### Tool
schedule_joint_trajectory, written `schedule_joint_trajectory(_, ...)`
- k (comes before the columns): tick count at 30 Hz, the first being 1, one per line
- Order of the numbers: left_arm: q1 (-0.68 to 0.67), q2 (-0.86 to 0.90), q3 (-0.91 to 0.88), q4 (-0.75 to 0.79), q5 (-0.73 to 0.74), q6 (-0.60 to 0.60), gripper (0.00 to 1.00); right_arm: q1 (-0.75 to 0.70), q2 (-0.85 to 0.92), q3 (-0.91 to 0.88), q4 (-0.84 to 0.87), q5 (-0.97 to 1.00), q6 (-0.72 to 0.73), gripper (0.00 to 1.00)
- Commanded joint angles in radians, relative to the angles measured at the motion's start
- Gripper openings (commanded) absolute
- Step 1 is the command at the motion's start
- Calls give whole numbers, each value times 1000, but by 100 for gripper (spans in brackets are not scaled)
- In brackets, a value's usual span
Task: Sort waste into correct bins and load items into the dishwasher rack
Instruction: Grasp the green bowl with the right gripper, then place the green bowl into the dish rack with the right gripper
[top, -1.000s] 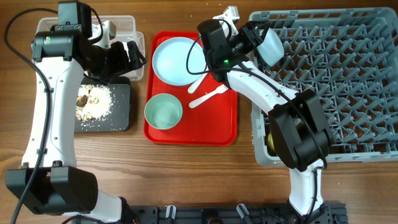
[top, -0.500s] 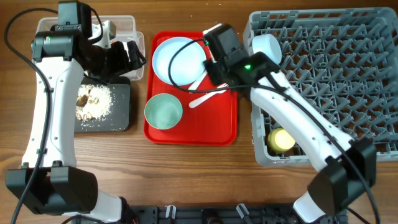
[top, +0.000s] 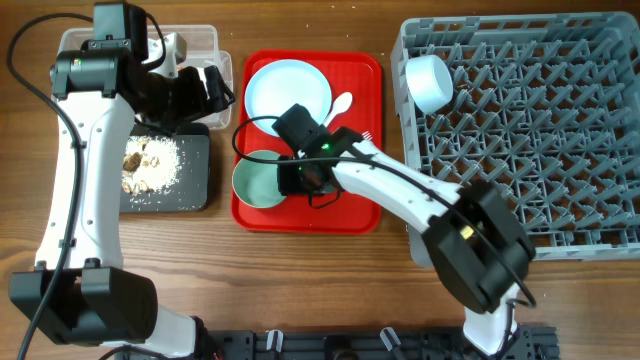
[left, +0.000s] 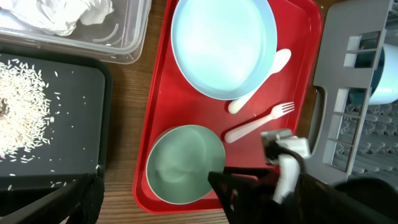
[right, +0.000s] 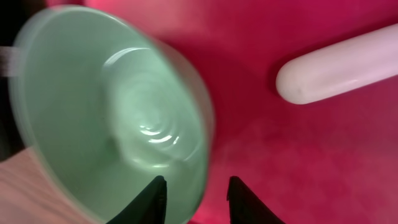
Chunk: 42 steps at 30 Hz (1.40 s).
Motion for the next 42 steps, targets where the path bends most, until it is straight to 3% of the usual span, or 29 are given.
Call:
schedule_joint_trajectory(1,-1,-1,8,0,1,2,100,0,50,-6,20,14,46,24)
schedule_joint_trajectory(4,-1,-1,8,0,1,2,100,0,53,-6,20,29,44,6)
schedule_joint_trajectory(10,-1,-1,8,0,1,2,100,-32,-5,-5,0,40,6,4)
schedule_joint_trajectory(13,-1,-1,8,0,1,2,100,-90,-179,18,-85,108,-43,4)
schedule_joint_trajectory(17,-1,-1,8,0,1,2,100,-196,-557,59,-309,434,-70,4)
schedule_joint_trajectory(20,-1,-1,8,0,1,2,100,-226,-744,59,-447,718,-69,4)
schedule_joint_trajectory(23,-1,-1,8,0,1,2,100,-226,-821,59,-621,1022,-58,4)
schedule_joint_trajectory(28,-1,-1,8,0,1,2,100,-227,-673,55,-744,1287,-135,4)
schedule_joint_trajectory(31,-1,-1,8,0,1,2,100,-227,-507,55,-744,1413,-289,4)
schedule_joint_trajectory(37,-1,-1,8,0,1,2,100,-261,-241,55,-745,1455,-380,4)
schedule_joint_trajectory(42,-1,-1,8,0,1,2,100,-353,-156,55,-726,1439,-375,4)
